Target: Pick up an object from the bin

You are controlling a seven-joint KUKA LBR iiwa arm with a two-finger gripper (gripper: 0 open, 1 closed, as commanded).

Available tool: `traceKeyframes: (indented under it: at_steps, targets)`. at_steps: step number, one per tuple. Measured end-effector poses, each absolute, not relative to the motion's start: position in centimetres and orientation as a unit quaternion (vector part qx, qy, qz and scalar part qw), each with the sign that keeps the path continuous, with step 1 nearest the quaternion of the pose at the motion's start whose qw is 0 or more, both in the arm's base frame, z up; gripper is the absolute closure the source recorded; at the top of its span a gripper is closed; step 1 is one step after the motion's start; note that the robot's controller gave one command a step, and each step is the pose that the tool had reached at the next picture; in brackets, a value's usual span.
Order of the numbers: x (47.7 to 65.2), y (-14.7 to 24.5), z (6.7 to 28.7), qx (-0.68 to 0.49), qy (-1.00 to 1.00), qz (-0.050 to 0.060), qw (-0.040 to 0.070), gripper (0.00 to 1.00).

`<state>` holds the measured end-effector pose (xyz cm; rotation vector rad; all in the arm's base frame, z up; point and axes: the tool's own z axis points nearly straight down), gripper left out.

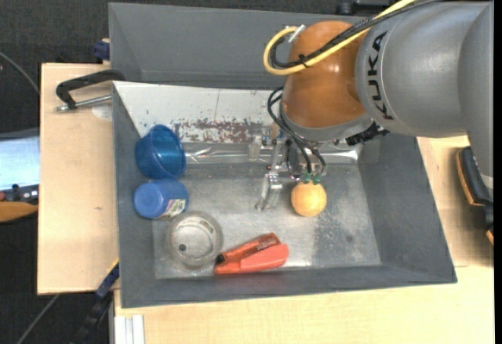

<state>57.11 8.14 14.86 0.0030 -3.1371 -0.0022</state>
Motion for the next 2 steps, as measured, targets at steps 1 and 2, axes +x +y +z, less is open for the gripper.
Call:
traceKeyframes:
  at_steps: [1, 2]
  targets:
    - [57.2, 8.1, 15.4, 0.0, -1.0, -0.001, -0.001, 0.0]
    - [56.6, 4.9, 11.6, 0.022, -1.0, -0.002, -0.003, 0.0]
